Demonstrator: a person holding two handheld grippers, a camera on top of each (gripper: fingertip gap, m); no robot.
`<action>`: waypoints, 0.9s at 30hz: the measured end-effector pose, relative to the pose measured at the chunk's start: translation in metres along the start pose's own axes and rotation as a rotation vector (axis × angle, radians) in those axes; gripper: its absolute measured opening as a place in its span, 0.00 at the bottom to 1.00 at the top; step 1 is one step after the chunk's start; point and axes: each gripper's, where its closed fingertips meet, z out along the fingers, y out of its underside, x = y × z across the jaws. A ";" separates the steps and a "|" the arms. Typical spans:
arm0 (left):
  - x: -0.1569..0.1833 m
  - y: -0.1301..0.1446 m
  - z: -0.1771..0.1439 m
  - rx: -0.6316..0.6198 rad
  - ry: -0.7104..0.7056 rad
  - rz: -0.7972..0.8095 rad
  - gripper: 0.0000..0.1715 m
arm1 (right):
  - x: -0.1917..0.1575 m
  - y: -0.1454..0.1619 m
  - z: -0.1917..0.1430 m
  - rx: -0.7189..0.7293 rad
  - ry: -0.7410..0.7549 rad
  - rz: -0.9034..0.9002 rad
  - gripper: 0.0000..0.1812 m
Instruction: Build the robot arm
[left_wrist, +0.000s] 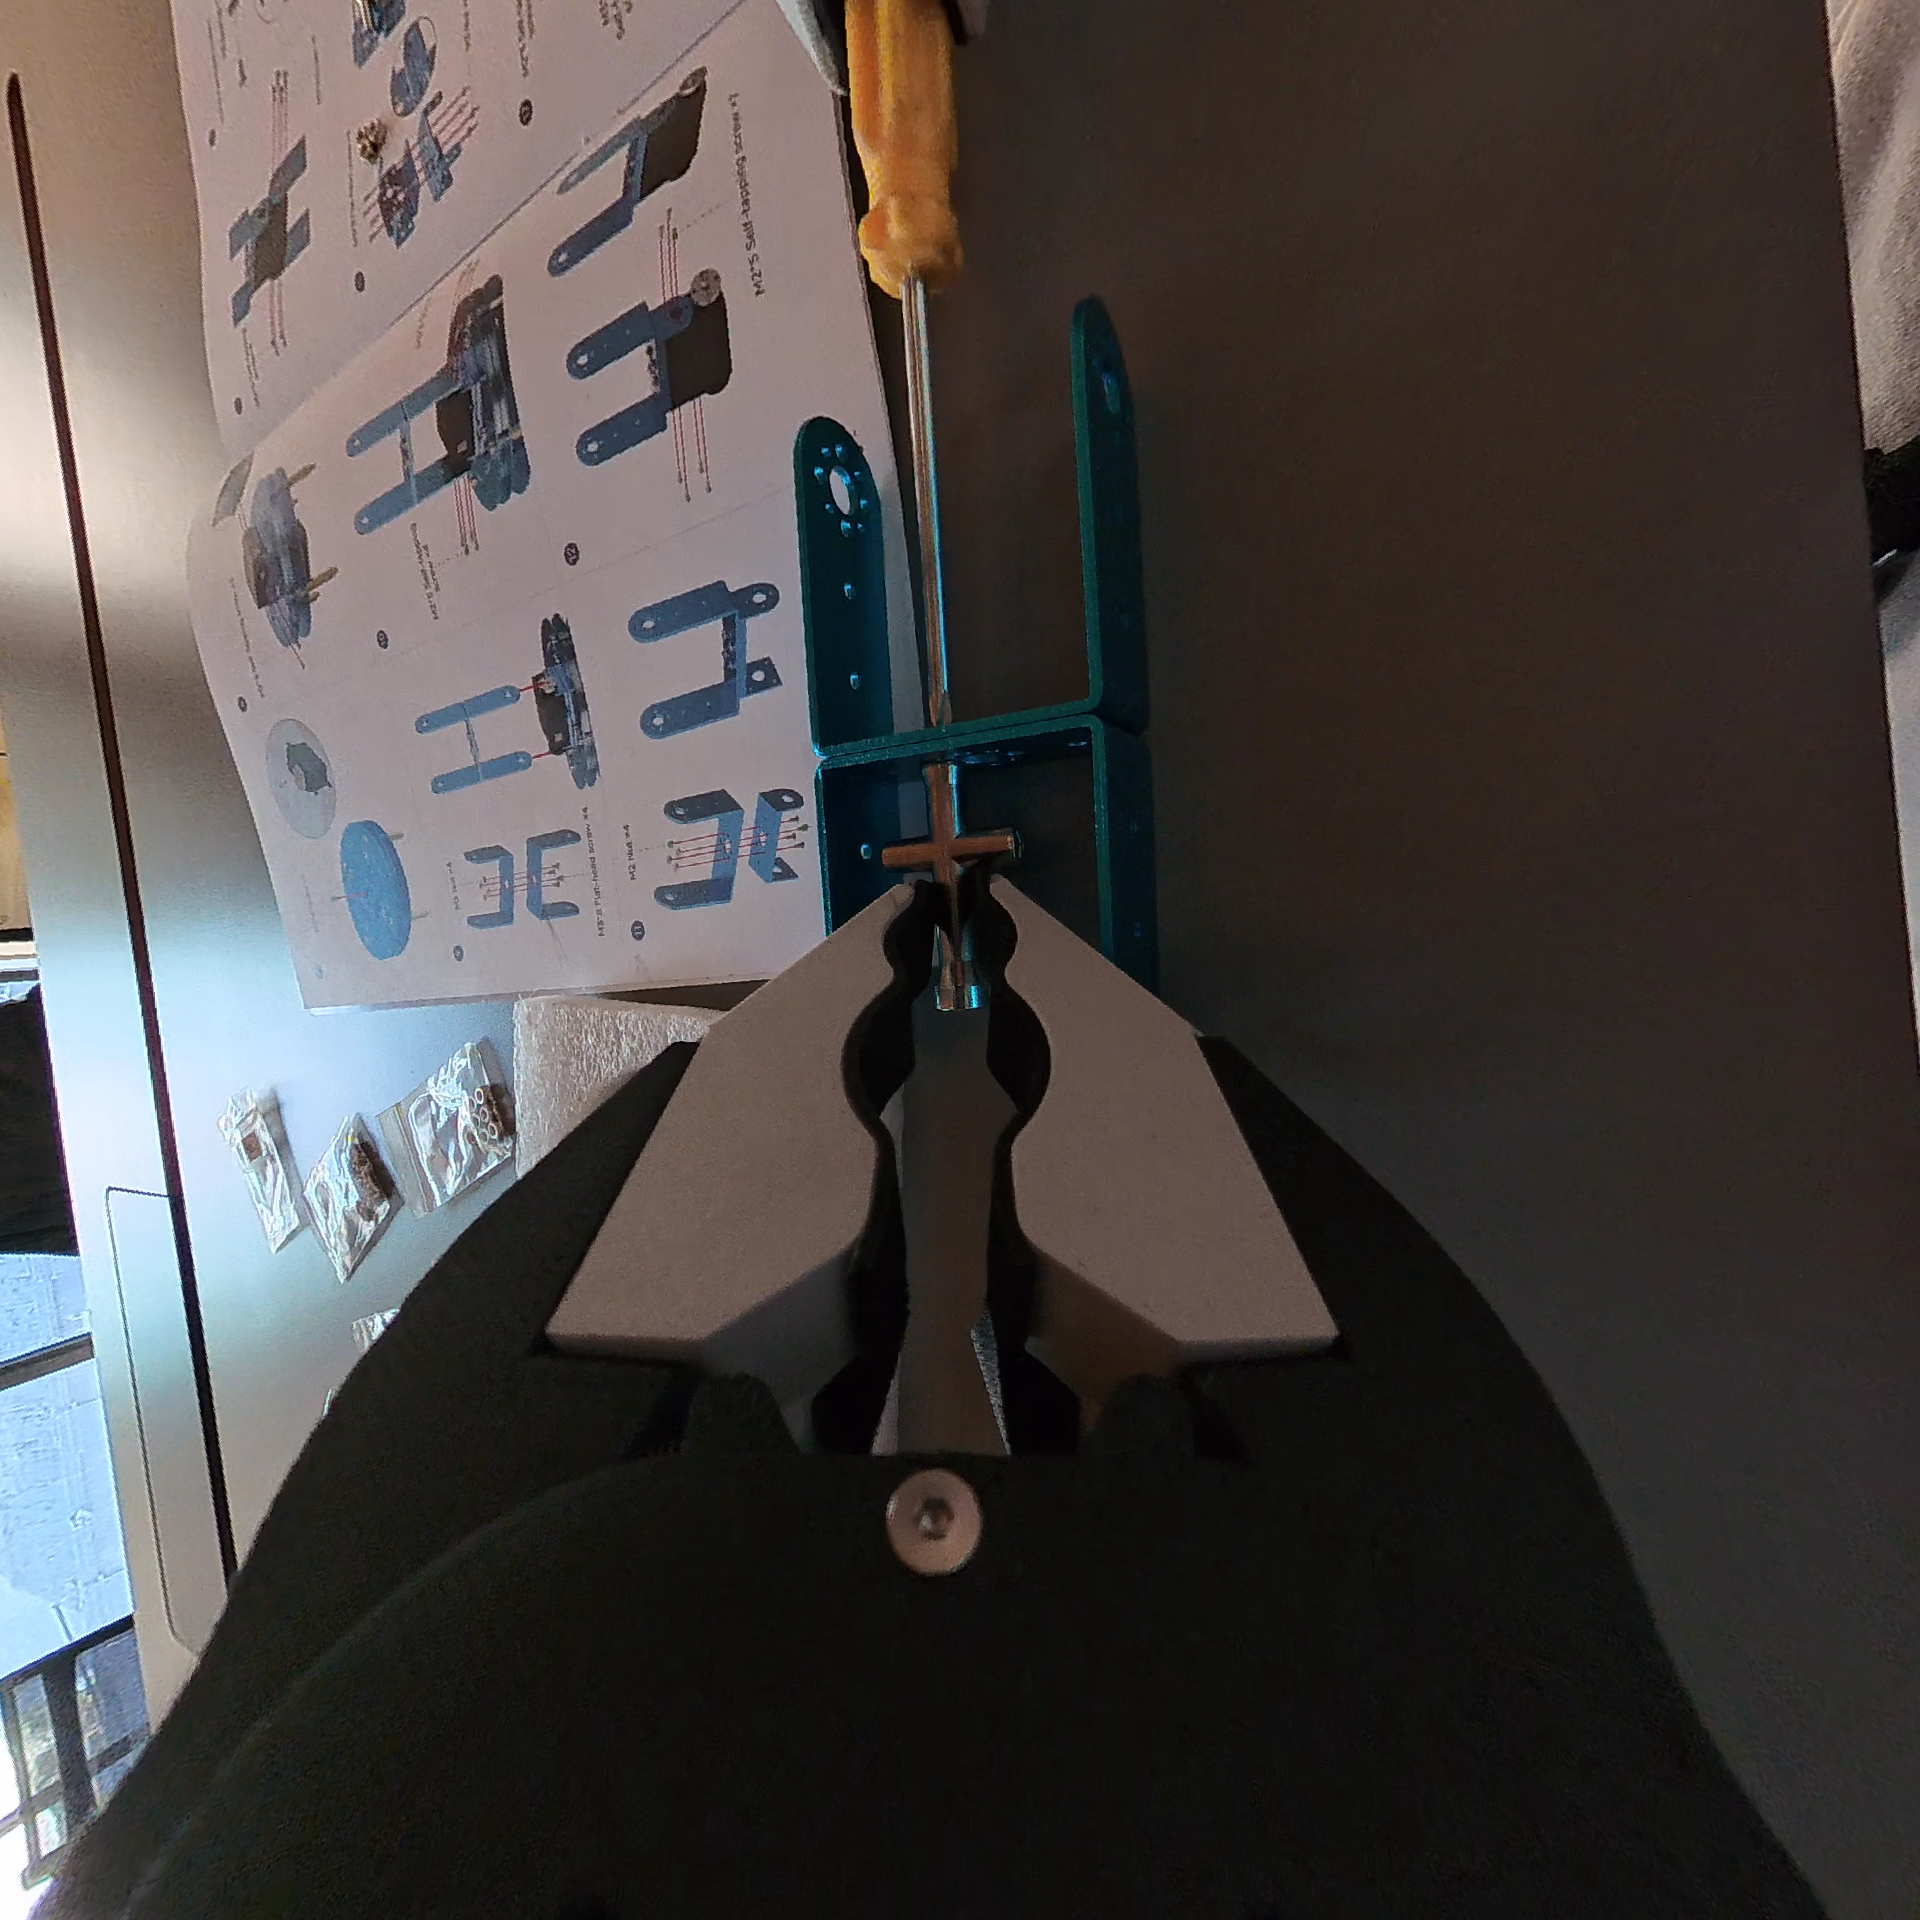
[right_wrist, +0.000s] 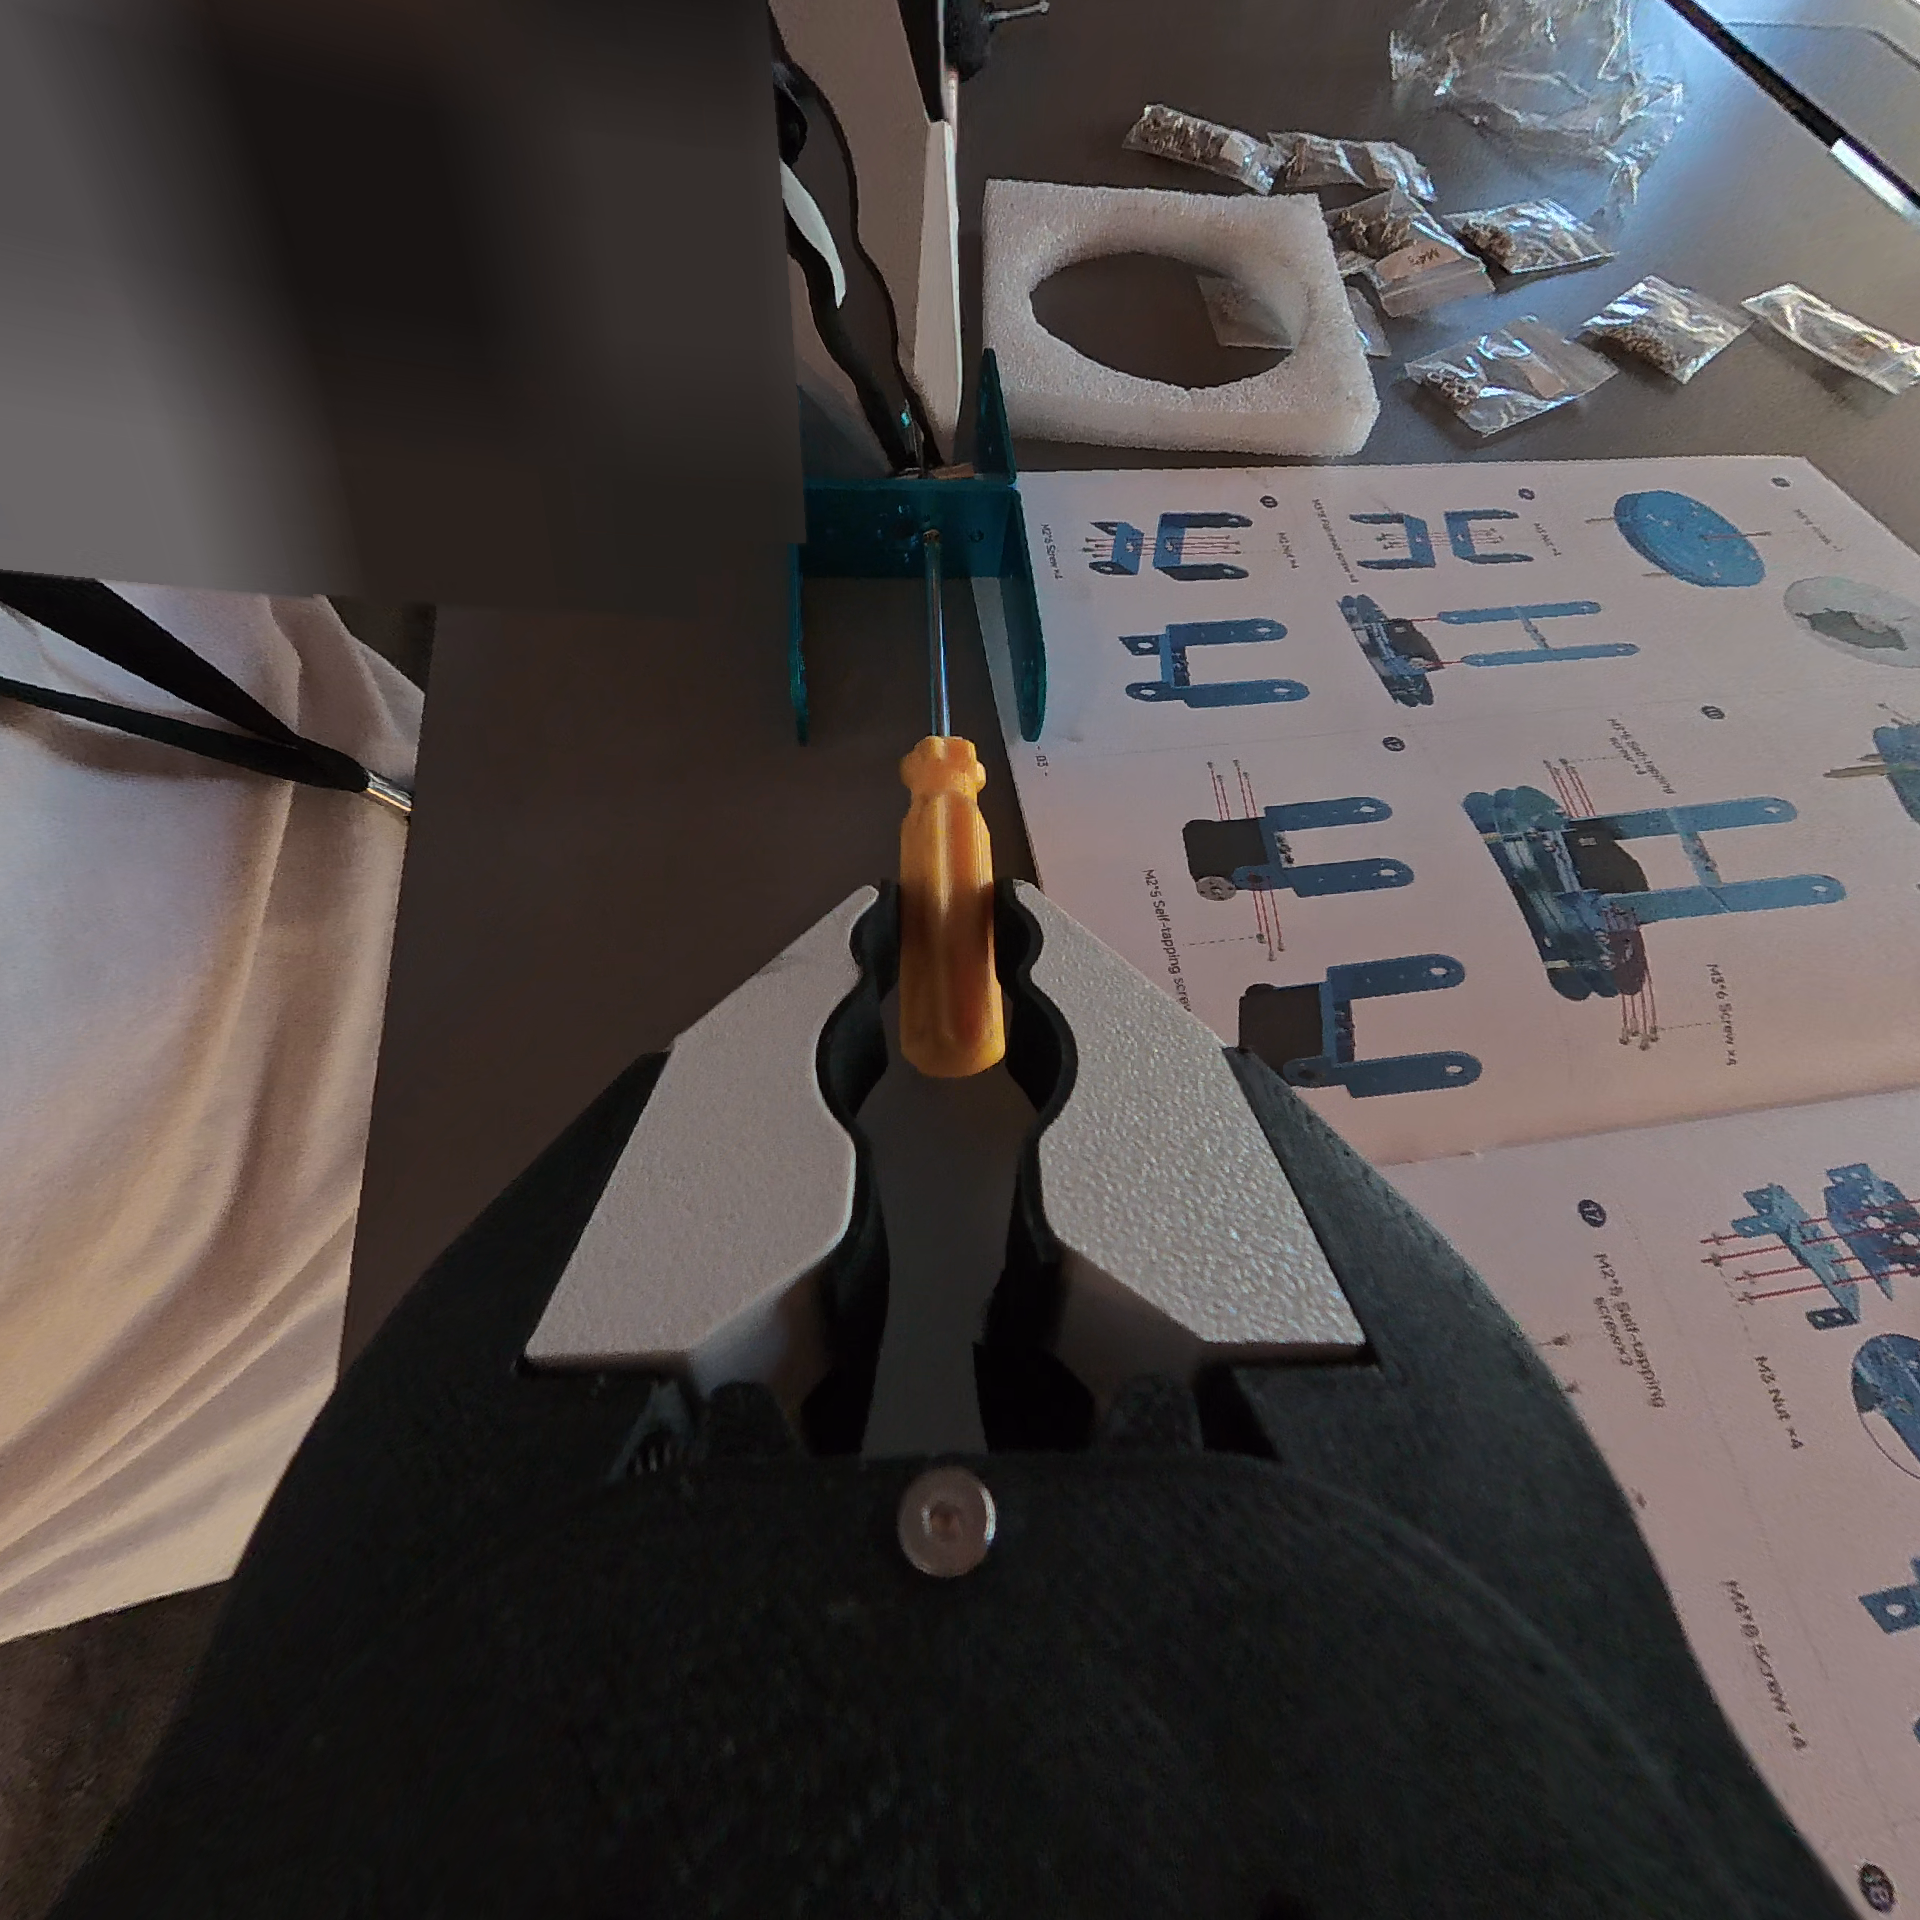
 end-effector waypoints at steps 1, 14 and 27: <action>0.000 0.000 0.000 0.000 0.001 -0.001 0.03 | 0.000 0.000 0.000 0.003 -0.008 0.018 0.09; -0.001 -0.001 0.001 0.007 0.007 0.001 0.03 | -0.004 0.001 -0.001 0.005 -0.220 0.416 0.09; -0.001 -0.001 0.002 0.020 0.014 -0.009 0.03 | 0.002 -0.011 -0.007 0.070 0.037 -0.111 0.09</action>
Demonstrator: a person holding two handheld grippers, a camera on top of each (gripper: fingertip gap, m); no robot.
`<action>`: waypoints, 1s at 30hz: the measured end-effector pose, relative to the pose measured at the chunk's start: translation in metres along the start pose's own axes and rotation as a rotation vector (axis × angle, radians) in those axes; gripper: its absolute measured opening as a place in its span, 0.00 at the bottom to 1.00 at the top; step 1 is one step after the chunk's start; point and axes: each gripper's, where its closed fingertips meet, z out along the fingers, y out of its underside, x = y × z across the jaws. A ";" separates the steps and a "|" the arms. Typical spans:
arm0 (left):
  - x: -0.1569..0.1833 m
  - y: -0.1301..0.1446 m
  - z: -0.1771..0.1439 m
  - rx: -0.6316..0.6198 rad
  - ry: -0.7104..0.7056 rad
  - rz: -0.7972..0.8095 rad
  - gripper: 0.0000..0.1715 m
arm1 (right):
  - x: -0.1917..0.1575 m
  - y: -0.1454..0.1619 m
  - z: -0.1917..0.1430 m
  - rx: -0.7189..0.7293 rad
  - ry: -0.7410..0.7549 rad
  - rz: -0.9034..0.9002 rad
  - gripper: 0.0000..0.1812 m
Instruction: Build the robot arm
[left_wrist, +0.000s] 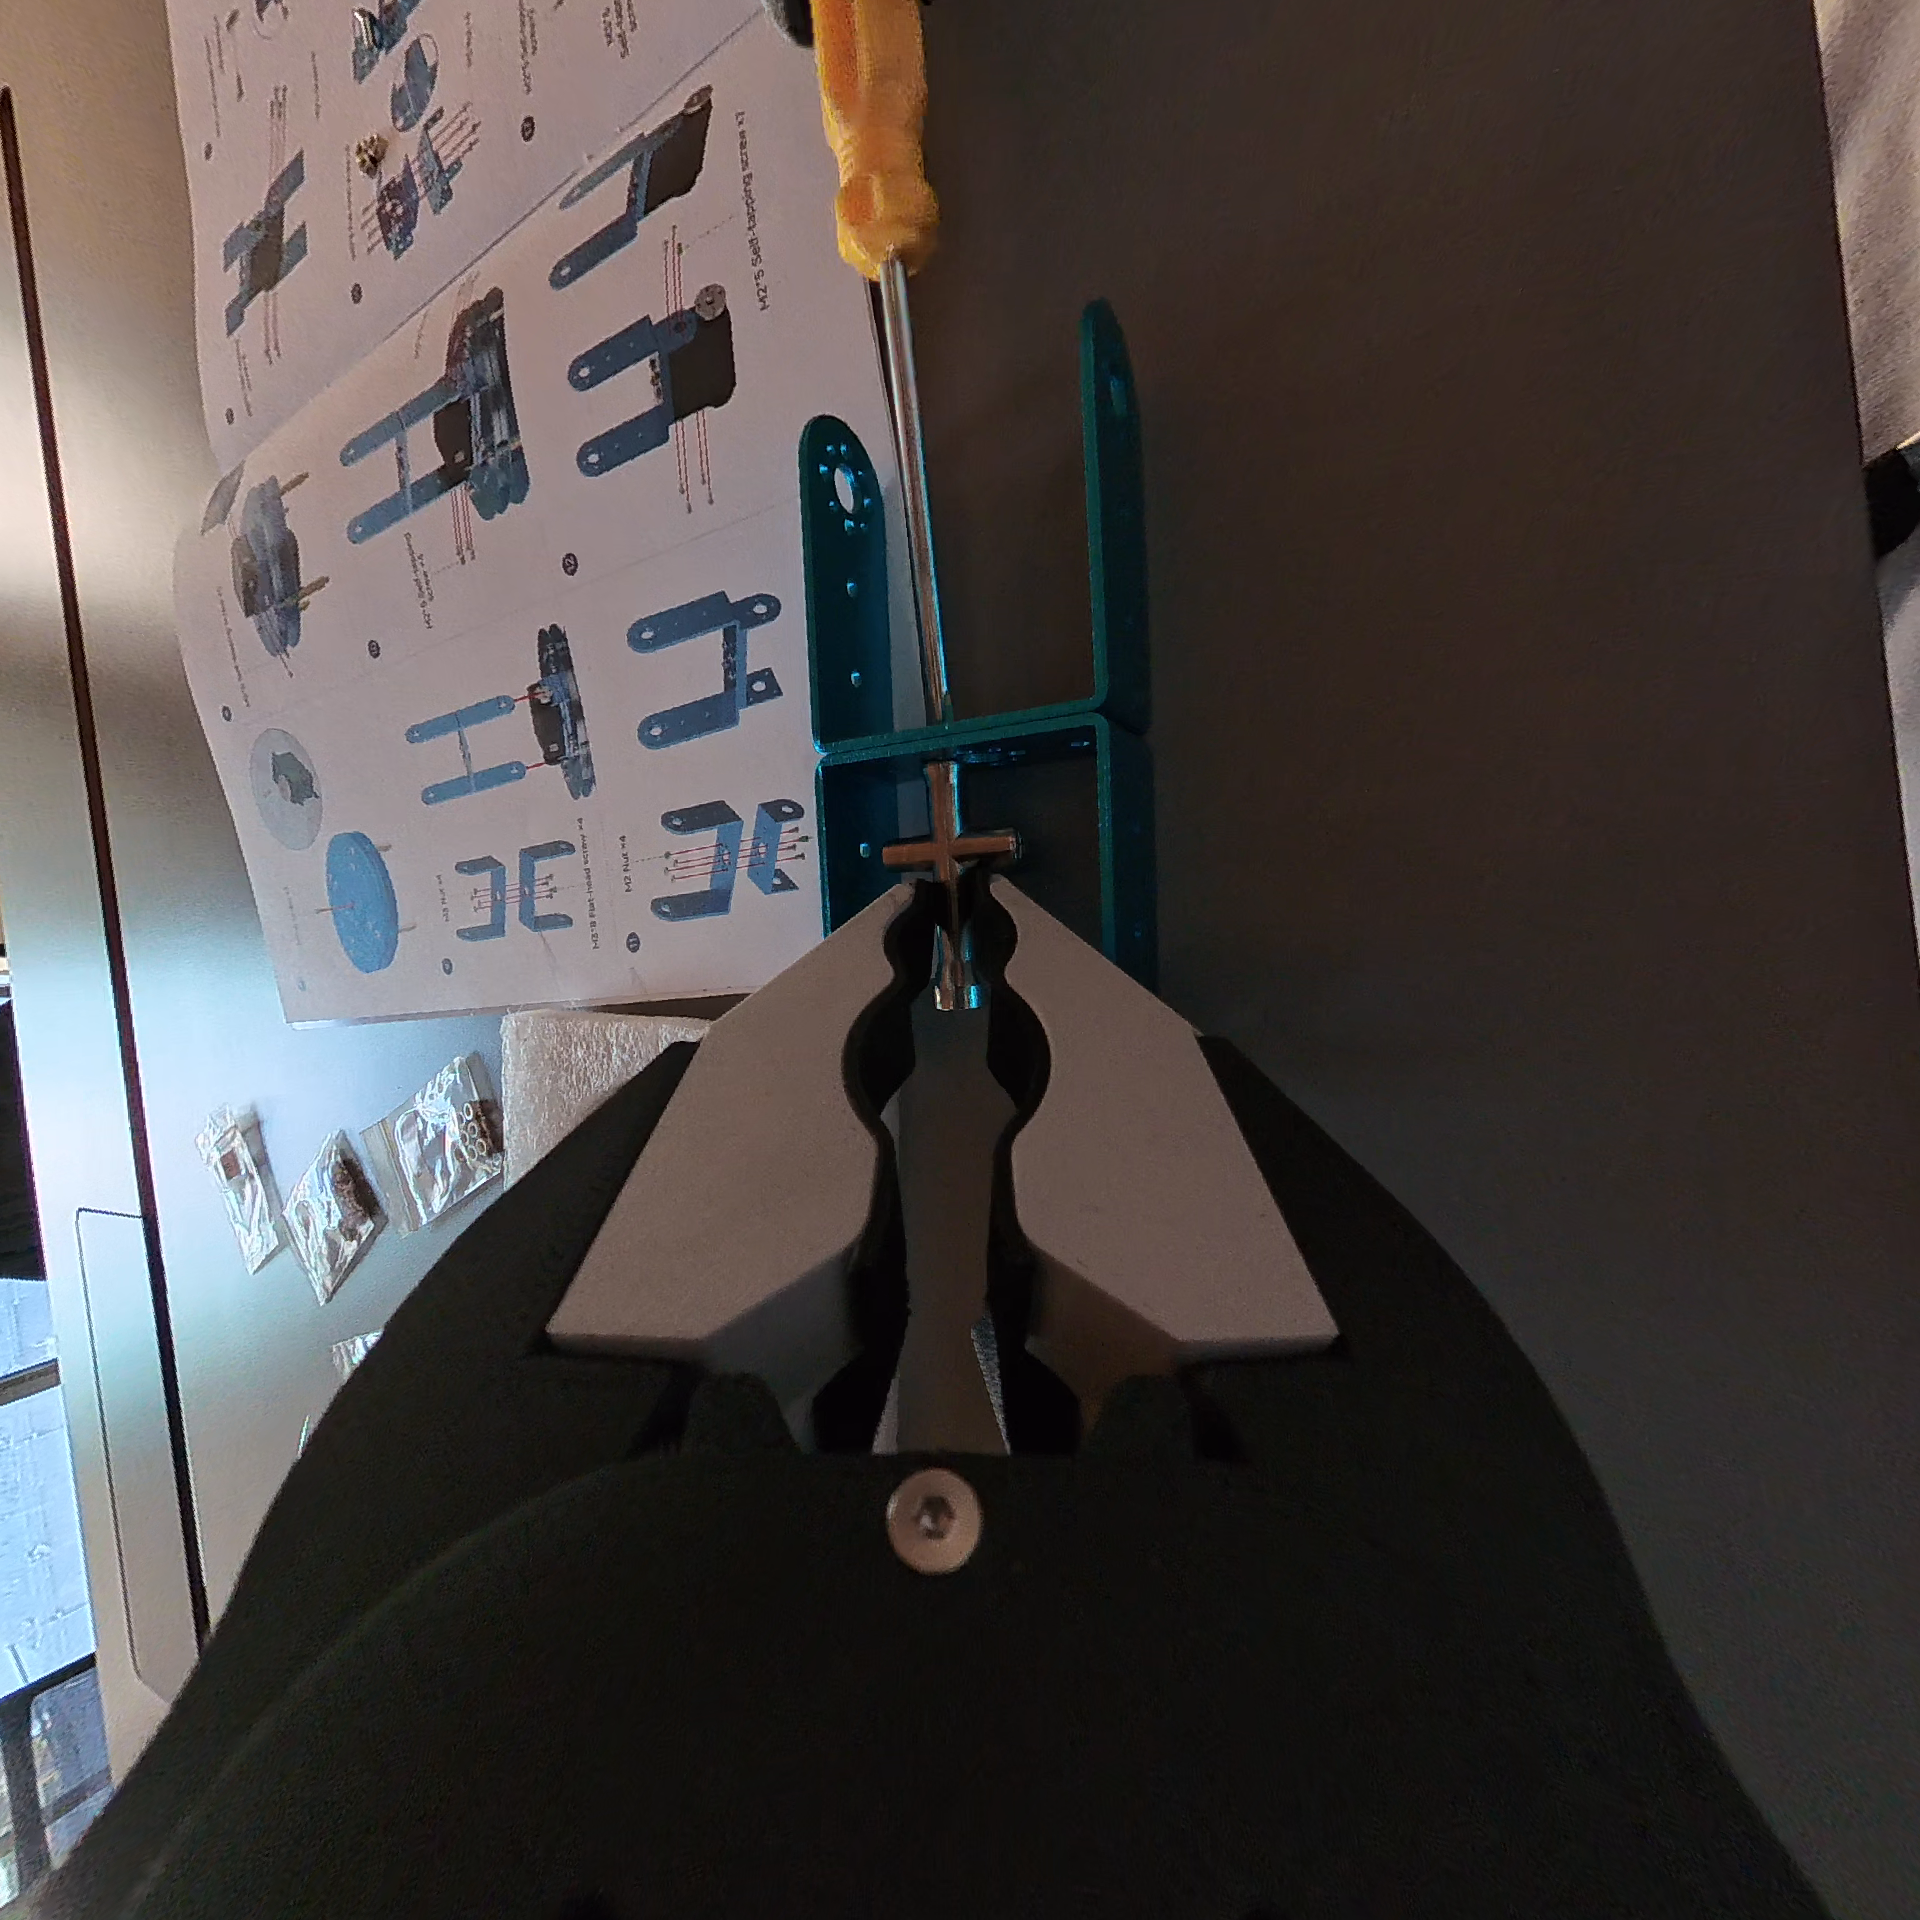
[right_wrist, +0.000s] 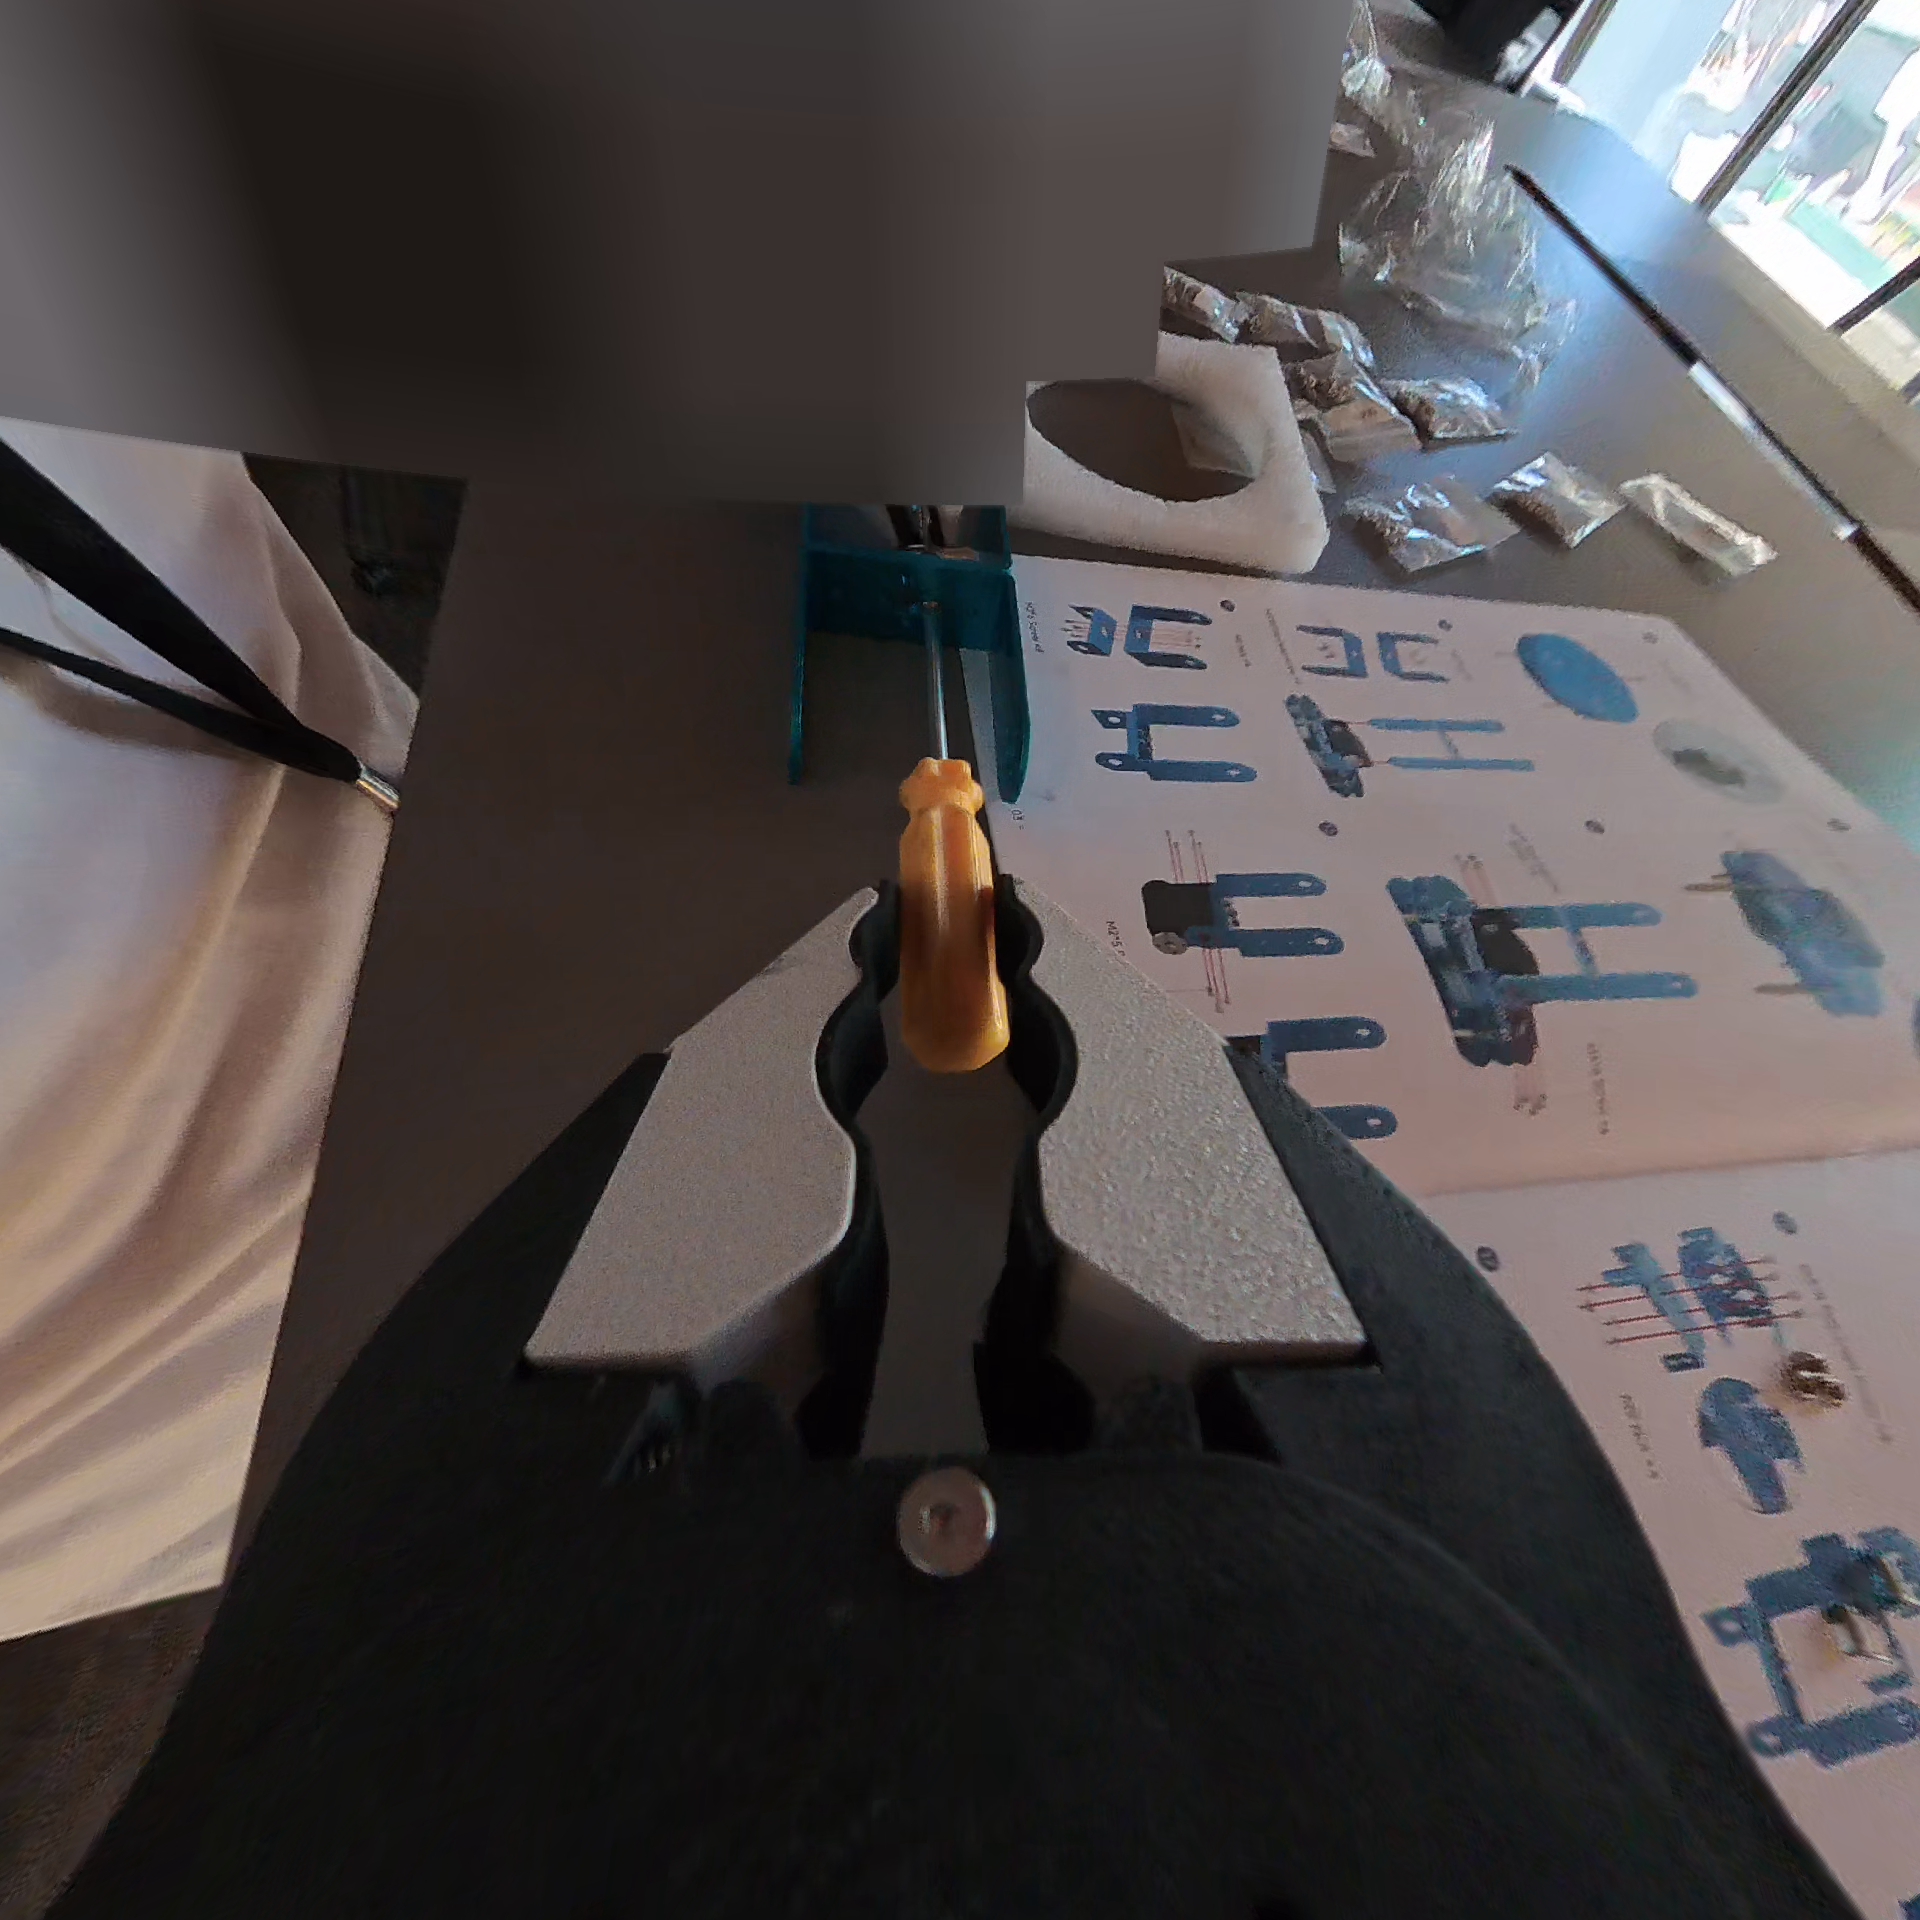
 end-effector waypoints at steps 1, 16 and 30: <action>0.000 0.000 0.000 0.000 0.000 0.000 0.03 | 0.000 -0.001 0.000 -0.001 0.026 -0.054 0.09; 0.000 0.001 -0.001 0.007 -0.006 0.017 0.03 | -0.001 0.014 0.008 -0.103 0.114 -0.192 0.09; 0.000 -0.001 -0.002 0.008 -0.040 0.051 0.03 | -0.002 0.017 0.008 -0.115 0.021 0.028 0.09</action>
